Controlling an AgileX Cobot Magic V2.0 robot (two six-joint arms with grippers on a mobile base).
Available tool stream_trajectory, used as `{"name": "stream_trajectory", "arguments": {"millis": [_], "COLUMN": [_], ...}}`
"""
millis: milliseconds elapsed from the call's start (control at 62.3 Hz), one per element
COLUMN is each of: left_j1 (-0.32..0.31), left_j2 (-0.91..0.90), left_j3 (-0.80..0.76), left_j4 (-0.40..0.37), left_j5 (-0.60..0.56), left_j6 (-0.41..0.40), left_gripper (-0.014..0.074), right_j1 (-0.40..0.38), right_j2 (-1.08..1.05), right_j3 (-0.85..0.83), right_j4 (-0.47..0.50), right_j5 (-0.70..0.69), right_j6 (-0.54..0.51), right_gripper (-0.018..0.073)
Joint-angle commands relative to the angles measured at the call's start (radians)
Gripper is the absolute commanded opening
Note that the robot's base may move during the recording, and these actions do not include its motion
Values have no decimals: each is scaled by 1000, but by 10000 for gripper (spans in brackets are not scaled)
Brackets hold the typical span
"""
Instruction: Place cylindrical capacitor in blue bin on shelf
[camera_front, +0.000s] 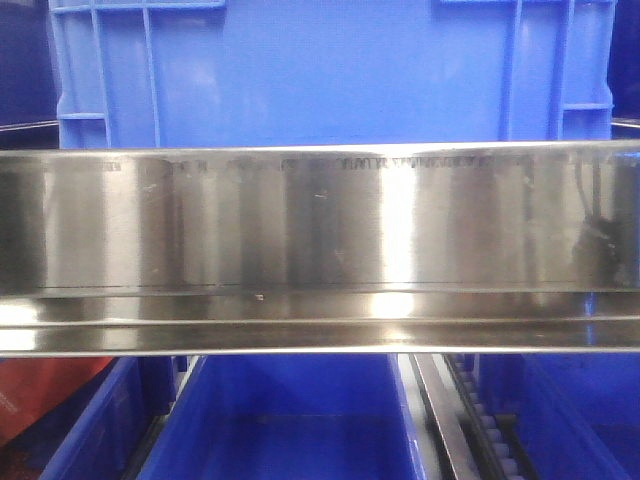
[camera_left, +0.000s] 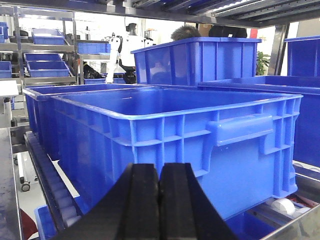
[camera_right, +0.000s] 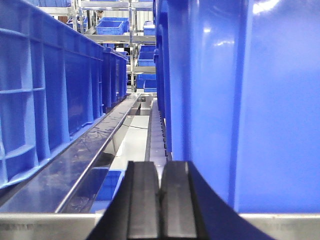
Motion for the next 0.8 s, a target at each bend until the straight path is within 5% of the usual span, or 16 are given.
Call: {"name": "stream_trajectory", "arguments": {"millis": [0,514,658,787], "left_j1": [-3,-3,61,172], "left_j2": [-5,-7,-52,-122], "left_j3": [2,2,25,111], "left_j4": [-8,-8,7,132], "left_j5": [-16,-11,-8,-5], "left_j6": [-1,-5,-12,-14], "left_gripper": [-111,-111,-111,-111], "right_j1": [-2,-2,-2,-2], "right_j2": [-3,-3,-3,-3], "right_j3": [3,3,3,3], "right_j4": [2,2,2,2], "right_j5": [-19,-19,-19,-19], "right_j6": [-4,-4,-4,-4], "right_gripper": [-167,-167,-167,-167]}}
